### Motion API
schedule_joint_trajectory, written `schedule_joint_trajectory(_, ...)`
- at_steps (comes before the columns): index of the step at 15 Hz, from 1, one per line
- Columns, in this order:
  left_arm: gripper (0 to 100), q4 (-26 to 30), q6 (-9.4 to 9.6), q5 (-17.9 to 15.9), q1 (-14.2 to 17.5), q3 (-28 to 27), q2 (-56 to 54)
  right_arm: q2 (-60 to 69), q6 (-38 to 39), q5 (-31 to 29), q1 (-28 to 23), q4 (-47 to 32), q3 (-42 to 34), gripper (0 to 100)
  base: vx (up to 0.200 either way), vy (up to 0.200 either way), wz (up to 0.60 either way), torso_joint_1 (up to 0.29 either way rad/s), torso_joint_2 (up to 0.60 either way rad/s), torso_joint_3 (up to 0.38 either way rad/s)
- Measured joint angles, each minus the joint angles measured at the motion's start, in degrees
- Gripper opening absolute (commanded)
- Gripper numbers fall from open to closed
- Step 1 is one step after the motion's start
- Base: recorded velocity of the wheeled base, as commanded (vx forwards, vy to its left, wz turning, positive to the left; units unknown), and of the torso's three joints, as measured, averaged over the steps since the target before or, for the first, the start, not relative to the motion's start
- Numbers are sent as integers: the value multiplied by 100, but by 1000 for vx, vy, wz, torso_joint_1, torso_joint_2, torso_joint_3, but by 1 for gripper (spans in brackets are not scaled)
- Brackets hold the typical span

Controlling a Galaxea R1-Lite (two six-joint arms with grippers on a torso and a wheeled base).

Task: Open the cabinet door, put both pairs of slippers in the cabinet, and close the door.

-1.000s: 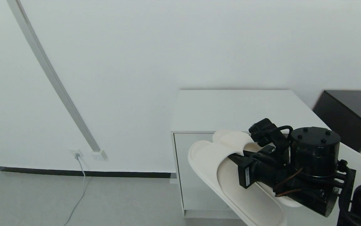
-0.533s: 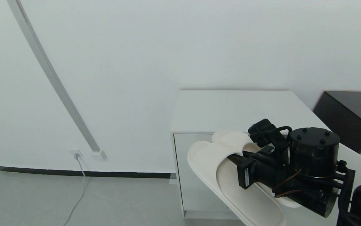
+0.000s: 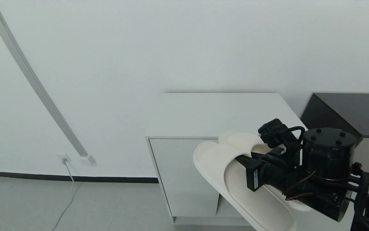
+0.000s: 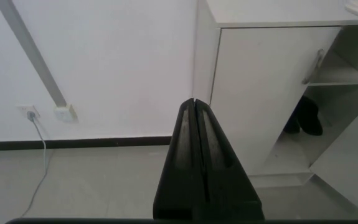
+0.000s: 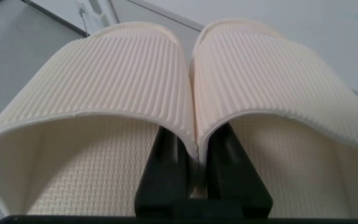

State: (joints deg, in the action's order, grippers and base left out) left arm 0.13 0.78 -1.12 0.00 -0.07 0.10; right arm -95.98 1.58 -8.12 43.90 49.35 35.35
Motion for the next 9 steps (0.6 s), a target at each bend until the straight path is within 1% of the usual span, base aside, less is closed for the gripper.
schedule_joint_trajectory(9,0,-2,-2,0,0,5,0,72,-9,10,37,-11,-51,0,0,-200,0,2,0,1)
